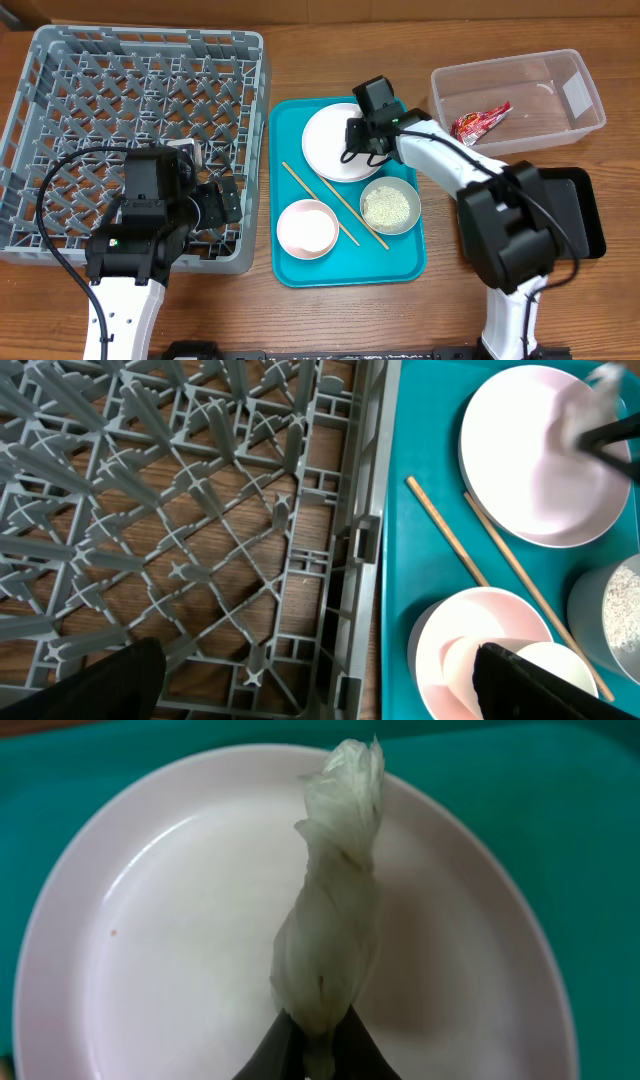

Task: Sort waste into correct bins and load items into the dishwasher
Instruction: 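Carry the tissue to the clear bin and drop it in, then grasp the rim of the white rice bowl with the right gripper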

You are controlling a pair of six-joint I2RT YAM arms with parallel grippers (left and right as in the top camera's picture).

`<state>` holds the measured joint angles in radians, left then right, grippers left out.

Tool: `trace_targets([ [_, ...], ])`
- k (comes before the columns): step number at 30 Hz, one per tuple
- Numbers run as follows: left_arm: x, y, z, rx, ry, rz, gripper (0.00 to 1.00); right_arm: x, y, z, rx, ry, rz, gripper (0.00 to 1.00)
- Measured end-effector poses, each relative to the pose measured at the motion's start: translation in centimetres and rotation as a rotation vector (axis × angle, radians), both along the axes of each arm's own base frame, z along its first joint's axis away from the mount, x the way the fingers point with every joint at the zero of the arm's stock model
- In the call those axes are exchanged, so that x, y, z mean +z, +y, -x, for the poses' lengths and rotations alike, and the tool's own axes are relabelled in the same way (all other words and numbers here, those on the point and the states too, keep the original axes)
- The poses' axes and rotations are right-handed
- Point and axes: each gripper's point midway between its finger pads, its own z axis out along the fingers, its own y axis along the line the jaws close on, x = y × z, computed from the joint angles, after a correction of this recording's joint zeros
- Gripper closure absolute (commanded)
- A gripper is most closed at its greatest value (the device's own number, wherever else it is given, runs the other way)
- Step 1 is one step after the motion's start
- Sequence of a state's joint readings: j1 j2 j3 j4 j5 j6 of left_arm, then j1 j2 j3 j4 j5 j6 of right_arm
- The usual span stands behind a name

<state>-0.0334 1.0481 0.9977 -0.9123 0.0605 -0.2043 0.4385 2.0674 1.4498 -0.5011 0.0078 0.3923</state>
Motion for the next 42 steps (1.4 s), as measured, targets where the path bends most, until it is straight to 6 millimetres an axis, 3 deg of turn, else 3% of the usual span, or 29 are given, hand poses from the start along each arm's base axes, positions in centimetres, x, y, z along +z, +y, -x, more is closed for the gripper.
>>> trace_targets([
  [2,0.0,0.0,0.0,0.0,0.0,0.0,0.0,2.6,-0.8,-0.3,-0.02,-0.041,-0.008,0.96],
  [5,0.0,0.0,0.0,0.0,0.0,0.0,0.0,9.0,-3.5,-1.5,-0.083,-0.164,-0.039,0.96],
  [6,0.0,0.0,0.0,0.0,0.0,0.0,0.0,12.6,-6.2,-1.8,-0.139,-0.228,-0.051,0.96],
  [8,0.0,0.0,0.0,0.0,0.0,0.0,0.0,15.2,-9.5,-2.1,-0.207,-0.274,-0.053,0.96],
  [11,0.0,0.0,0.0,0.0,0.0,0.0,0.0,14.8,-15.0,-2.0,-0.319,-0.233,-0.017,0.93],
  [13,0.0,0.0,0.0,0.0,0.0,0.0,0.0,13.6,-17.9,-1.7,-0.381,-0.19,0.008,0.79],
  [14,0.0,0.0,0.0,0.0,0.0,0.0,0.0,13.0,-19.3,-1.3,-0.411,-0.166,0.019,0.65],
  [17,0.0,0.0,0.0,0.0,0.0,0.0,0.0,12.2,-21.1,-0.6,-0.448,-0.126,0.036,0.59],
  [21,0.0,0.0,0.0,0.0,0.0,0.0,0.0,11.5,-22.1,0.4,-0.467,-0.081,0.048,0.54],
  [26,0.0,0.0,0.0,0.0,0.0,0.0,0.0,12.3,-20.9,2.2,-0.405,-0.035,0.007,0.48],
  [30,0.0,0.0,0.0,0.0,-0.002,0.0,0.0,15.2,-17.3,5.8,-0.238,-0.012,-0.055,0.42],
  [32,0.0,0.0,-0.1,0.0,-0.002,0.0,0.0,15.5,-14.6,8.2,-0.156,0.043,-0.069,0.41],
  [39,0.0,0.0,-0.1,0.0,-0.002,0.0,0.0,12.7,-5.9,13.2,0.075,0.157,-0.047,0.39],
  [42,0.0,0.0,-0.1,0.0,-0.003,0.0,0.0,11.1,-3.4,15.0,0.146,0.179,-0.028,0.41],
])
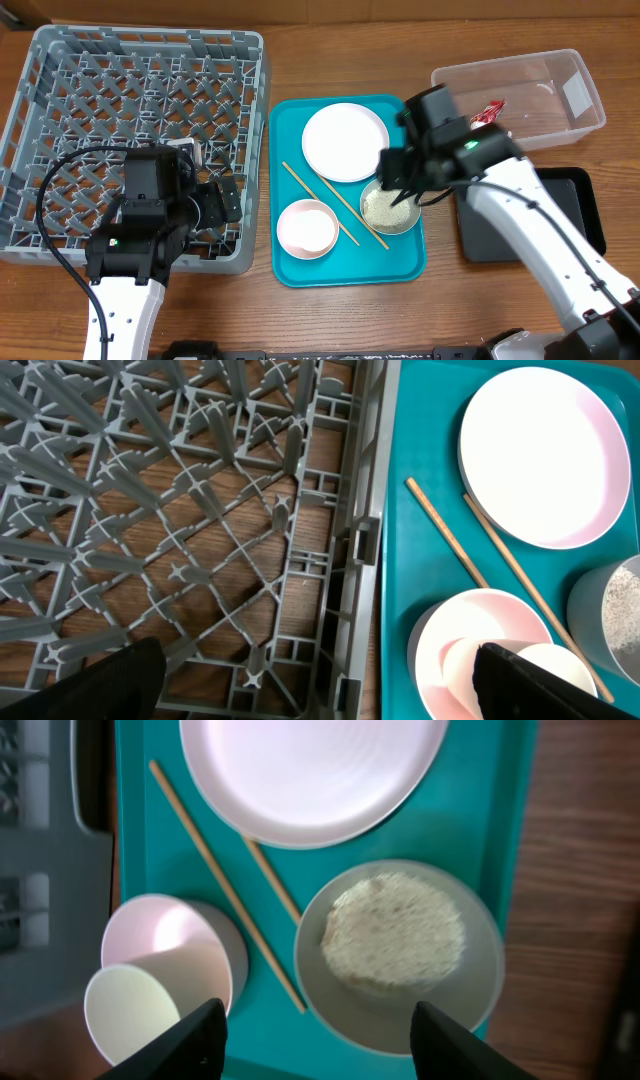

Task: Sort waste into correct bins and load items into the dishwasher
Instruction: 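Grasp the rim of the white rice bowl with the right gripper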

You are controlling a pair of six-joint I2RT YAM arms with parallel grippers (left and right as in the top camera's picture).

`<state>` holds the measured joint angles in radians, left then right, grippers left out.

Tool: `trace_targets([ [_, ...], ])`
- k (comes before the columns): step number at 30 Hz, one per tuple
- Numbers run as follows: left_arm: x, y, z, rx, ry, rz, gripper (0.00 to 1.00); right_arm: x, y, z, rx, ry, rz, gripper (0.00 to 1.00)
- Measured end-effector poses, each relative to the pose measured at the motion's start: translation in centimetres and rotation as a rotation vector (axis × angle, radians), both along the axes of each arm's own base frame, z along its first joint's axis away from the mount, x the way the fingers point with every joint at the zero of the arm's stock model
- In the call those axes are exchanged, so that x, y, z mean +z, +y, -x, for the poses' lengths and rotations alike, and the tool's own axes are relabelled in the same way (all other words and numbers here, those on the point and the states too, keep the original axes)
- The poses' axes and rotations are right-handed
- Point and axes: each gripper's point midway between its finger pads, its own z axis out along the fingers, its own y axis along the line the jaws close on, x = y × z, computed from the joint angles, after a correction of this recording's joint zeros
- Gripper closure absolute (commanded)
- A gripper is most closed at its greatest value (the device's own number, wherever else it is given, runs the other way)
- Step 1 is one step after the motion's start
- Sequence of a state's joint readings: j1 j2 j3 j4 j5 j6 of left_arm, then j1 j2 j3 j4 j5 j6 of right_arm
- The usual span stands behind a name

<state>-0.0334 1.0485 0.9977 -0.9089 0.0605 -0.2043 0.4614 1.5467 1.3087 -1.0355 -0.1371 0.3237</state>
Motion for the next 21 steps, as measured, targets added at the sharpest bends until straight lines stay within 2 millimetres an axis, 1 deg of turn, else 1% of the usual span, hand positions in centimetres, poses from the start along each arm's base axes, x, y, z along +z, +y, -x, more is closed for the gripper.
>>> trace_targets([
  [1,0.0,0.0,0.0,0.0,0.0,0.0,0.0,-0.4,0.3,0.4,0.011,0.008,0.003,0.42],
  [3,0.0,0.0,0.0,0.0,0.0,0.0,0.0,-2.0,1.2,1.4,0.04,0.023,0.015,0.47],
  [5,0.0,0.0,0.0,0.0,-0.001,0.0,0.0,-3.2,1.6,1.8,0.052,0.025,0.018,0.52],
  [6,0.0,0.0,0.0,0.0,-0.001,0.0,0.0,-4.2,1.8,2.2,0.065,0.029,0.023,0.54],
  [8,0.0,0.0,0.0,0.0,-0.002,0.0,0.0,-5.4,2.0,2.8,0.076,0.035,0.033,0.55],
  [11,0.0,0.0,0.0,0.0,-0.002,0.0,0.0,-7.1,1.7,4.0,0.101,0.061,0.073,0.55],
  [14,0.0,0.0,-0.1,0.0,-0.003,0.0,0.0,-7.7,1.4,4.5,0.135,0.053,0.115,0.57],
  [21,0.0,0.0,-0.1,0.0,-0.003,0.0,0.0,-7.8,1.3,4.5,0.213,0.016,0.161,0.58],
])
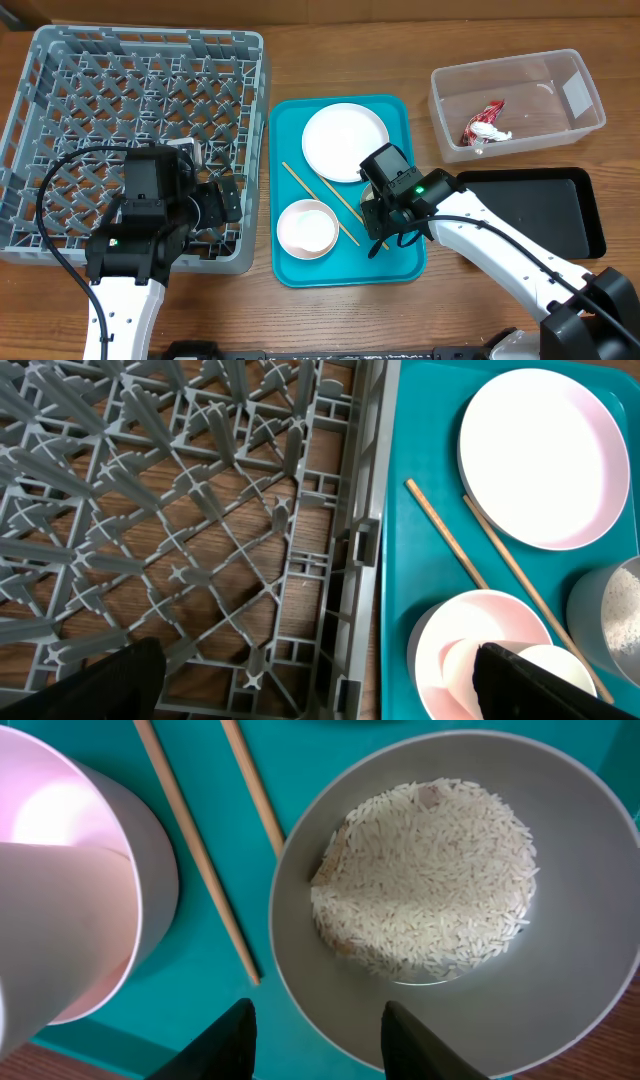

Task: Sort waste into correct bins and load items into the dishwasher
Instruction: 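Grasp the rim of the white rice bowl with the right gripper, then carry the rice bowl over the black tray and tip the rice out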

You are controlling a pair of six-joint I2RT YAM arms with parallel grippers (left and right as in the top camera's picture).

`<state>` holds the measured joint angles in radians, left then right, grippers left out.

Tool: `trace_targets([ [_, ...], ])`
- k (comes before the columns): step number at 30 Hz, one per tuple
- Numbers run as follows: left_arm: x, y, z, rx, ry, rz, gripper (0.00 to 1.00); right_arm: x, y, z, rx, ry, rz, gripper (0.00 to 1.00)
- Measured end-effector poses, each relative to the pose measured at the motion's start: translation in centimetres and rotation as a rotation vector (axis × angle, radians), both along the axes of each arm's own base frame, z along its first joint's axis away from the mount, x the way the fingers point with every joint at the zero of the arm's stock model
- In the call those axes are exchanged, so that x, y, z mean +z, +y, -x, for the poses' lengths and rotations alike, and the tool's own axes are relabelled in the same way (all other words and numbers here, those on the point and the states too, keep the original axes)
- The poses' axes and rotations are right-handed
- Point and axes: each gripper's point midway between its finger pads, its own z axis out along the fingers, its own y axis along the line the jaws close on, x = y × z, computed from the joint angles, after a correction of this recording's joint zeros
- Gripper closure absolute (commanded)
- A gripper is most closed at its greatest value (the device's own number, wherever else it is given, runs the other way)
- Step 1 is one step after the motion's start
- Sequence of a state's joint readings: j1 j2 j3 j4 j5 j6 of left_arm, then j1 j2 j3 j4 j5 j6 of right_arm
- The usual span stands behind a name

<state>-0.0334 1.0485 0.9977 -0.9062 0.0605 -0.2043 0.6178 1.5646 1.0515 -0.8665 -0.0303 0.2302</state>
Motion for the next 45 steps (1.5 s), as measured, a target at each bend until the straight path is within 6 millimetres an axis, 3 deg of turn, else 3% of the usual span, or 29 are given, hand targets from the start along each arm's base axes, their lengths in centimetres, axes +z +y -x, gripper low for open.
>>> trace_targets([
  [7,0.0,0.0,0.0,0.0,0.0,0.0,0.0,-1.0,0.7,-0.8,0.021,-0.018,0.004,0.57],
  [14,0.0,0.0,0.0,0.0,0.0,0.0,0.0,-2.6,3.0,-1.1,0.073,-0.035,-0.003,0.57],
  [19,0.0,0.0,0.0,0.0,0.001,0.0,0.0,-4.9,2.6,-1.2,0.036,-0.005,0.048,0.73],
  [20,0.0,0.0,0.0,0.0,0.001,0.0,0.0,-5.3,2.5,-1.2,0.024,0.001,0.055,0.81],
  [21,0.0,0.0,0.0,0.001,0.001,0.0,0.0,-5.7,2.4,-1.2,0.012,0.01,0.067,0.83],
  [27,0.0,0.0,0.0,0.0,0.002,0.0,0.0,-5.7,1.8,-1.0,-0.029,0.026,0.09,0.83],
  [30,0.0,0.0,0.1,0.0,0.003,0.0,0.0,-5.4,1.9,-1.3,-0.039,0.018,0.092,0.75],
  [38,0.0,0.0,0.1,0.0,0.003,0.0,0.0,-5.2,1.6,-1.1,-0.054,0.028,0.105,0.75],
  [45,0.0,0.0,0.1,0.0,0.003,0.0,0.0,-5.2,1.3,-0.6,-0.091,0.054,0.115,0.9],
])
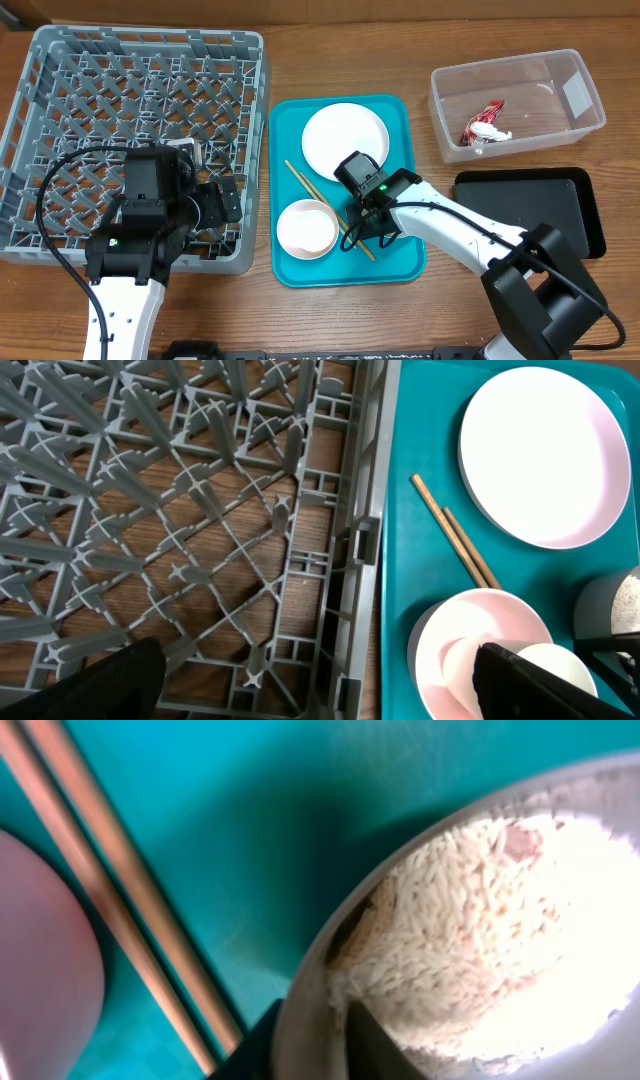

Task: Sort waste into correct bins and load items into the dishwasher
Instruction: 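Carry the rice bowl over the black tray and tip the rice out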

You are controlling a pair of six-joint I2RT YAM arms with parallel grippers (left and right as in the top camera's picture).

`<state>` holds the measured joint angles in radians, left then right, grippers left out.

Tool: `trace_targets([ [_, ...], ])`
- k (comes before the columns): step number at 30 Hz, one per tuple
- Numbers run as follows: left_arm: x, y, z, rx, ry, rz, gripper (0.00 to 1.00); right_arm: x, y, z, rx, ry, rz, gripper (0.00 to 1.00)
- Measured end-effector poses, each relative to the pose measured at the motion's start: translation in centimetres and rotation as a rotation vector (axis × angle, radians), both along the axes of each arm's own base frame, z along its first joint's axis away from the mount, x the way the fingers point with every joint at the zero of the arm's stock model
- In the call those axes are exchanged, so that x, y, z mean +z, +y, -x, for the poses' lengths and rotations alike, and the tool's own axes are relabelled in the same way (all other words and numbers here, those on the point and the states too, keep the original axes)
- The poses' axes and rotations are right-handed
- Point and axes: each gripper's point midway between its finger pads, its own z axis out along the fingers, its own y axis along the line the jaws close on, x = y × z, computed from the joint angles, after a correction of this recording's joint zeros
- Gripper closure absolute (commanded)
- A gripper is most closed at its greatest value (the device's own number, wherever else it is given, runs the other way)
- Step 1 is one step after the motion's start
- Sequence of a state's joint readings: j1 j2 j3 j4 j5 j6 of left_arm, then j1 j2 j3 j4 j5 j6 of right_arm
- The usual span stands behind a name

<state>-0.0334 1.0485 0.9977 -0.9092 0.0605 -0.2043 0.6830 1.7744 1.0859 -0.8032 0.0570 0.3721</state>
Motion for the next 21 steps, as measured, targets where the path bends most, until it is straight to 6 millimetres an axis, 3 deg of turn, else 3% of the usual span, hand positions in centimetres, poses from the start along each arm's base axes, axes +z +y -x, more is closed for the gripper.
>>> trace_targets([
  [7,0.0,0.0,0.0,0.0,0.001,0.0,0.0,1.7,0.3,-0.4,-0.013,-0.042,-0.024,0.96],
  [15,0.0,0.0,0.0,0.0,0.0,0.0,0.0,4.2,0.4,-0.6,-0.019,-0.094,-0.07,0.96],
  [18,0.0,0.0,0.0,0.0,0.0,0.0,0.0,6.3,-0.5,-0.9,-0.047,-0.1,-0.082,0.96],
  [21,0.0,0.0,0.0,0.0,0.0,0.0,0.0,9.2,-2.8,-3.2,-0.147,-0.156,-0.142,0.96],
])
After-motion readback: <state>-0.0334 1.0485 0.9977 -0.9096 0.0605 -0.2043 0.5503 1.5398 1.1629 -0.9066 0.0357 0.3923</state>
